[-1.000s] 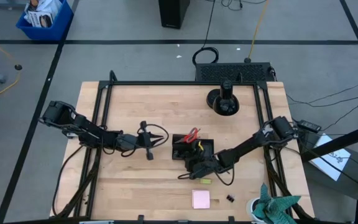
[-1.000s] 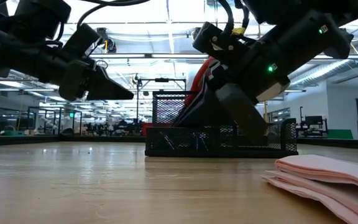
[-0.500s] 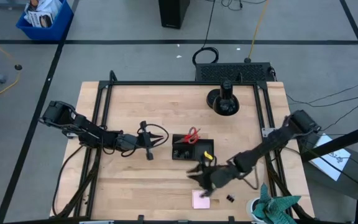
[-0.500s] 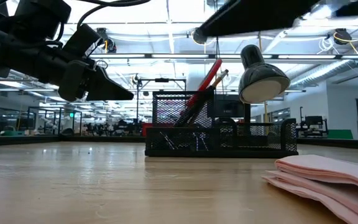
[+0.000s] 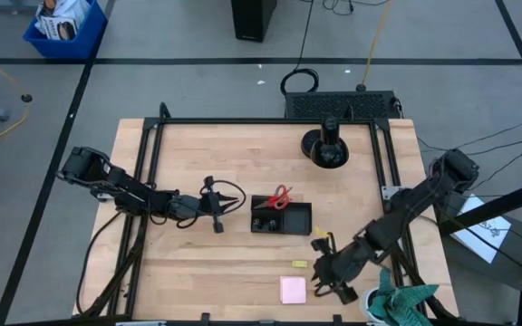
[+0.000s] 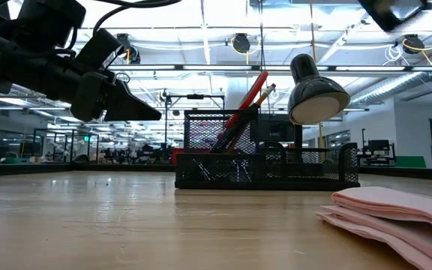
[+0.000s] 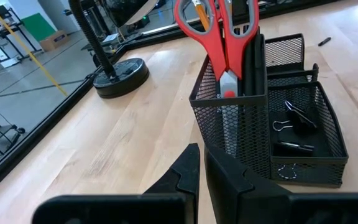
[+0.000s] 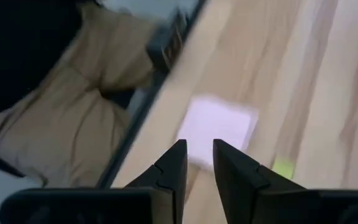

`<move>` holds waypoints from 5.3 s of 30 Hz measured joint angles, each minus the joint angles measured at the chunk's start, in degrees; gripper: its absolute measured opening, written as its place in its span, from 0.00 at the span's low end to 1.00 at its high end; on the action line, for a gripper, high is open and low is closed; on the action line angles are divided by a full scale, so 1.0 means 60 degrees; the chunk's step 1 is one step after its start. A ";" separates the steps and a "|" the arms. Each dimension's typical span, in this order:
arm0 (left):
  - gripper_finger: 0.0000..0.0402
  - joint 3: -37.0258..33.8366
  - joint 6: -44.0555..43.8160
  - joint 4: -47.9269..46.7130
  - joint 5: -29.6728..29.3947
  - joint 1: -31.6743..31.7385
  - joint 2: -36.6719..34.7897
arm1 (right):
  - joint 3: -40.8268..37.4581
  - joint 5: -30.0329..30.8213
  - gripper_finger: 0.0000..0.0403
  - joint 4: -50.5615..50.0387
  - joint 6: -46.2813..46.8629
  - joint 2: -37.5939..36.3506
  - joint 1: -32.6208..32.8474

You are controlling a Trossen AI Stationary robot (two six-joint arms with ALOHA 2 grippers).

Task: Pick and place office supplies into organizer
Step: Put the black binder clip into the black desk organizer

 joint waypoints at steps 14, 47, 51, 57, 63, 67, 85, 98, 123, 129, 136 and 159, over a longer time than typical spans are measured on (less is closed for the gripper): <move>0.08 0.0000 -0.0178 -0.0006 0.0000 0.0000 0.0003 | -0.0331 -0.1777 0.18 -0.1836 0.4871 0.0632 0.0160; 0.08 0.0000 -0.0258 -0.0317 0.0000 0.0000 0.0000 | -0.2106 -0.2750 0.46 0.0690 0.8546 0.0632 0.0311; 0.08 0.0000 -0.0279 -0.0317 0.0000 0.0000 0.0000 | -0.2108 -0.2721 0.45 0.0604 0.8432 0.0632 0.0414; 0.08 0.0000 -0.0288 -0.0315 0.0000 0.0000 0.0000 | -0.2108 -0.2693 0.39 0.0498 0.8366 0.0632 0.0411; 0.08 0.0000 -0.0284 -0.0313 0.0000 0.0000 0.0000 | -0.2109 -0.2692 0.33 0.0477 0.8233 0.0632 0.0411; 0.08 0.0000 -0.0284 -0.0313 0.0000 0.0000 0.0000 | -0.2109 -0.2685 0.29 0.0452 0.8233 0.0632 0.0411; 0.08 0.0000 -0.0255 -0.0313 0.0000 0.0000 0.0000 | -0.2088 -0.2696 0.02 -0.0593 0.7749 0.0629 0.0411; 0.08 0.0000 -0.0255 -0.0309 0.0000 -0.0001 0.0000 | -0.2076 -0.1902 0.00 -0.0014 0.6812 0.0632 0.0028; 0.08 0.0000 -0.0248 -0.0309 0.0000 0.0000 0.0000 | 0.1570 0.4110 0.00 -0.1675 -0.0124 0.1208 -0.1605; 0.08 0.0003 -0.0219 -0.0335 -0.0004 -0.0002 0.0000 | 0.1570 0.4561 0.00 -0.0773 -0.1733 0.2372 -0.2366; 0.08 0.0004 -0.0222 -0.0535 -0.0004 -0.0004 0.0000 | 0.1570 0.5135 0.00 0.0062 -0.1950 0.3384 -0.2946; 0.08 0.0004 -0.0171 -0.0541 -0.0007 0.0000 0.0000 | 0.1439 0.5541 0.00 0.0185 -0.1724 0.3646 -0.2694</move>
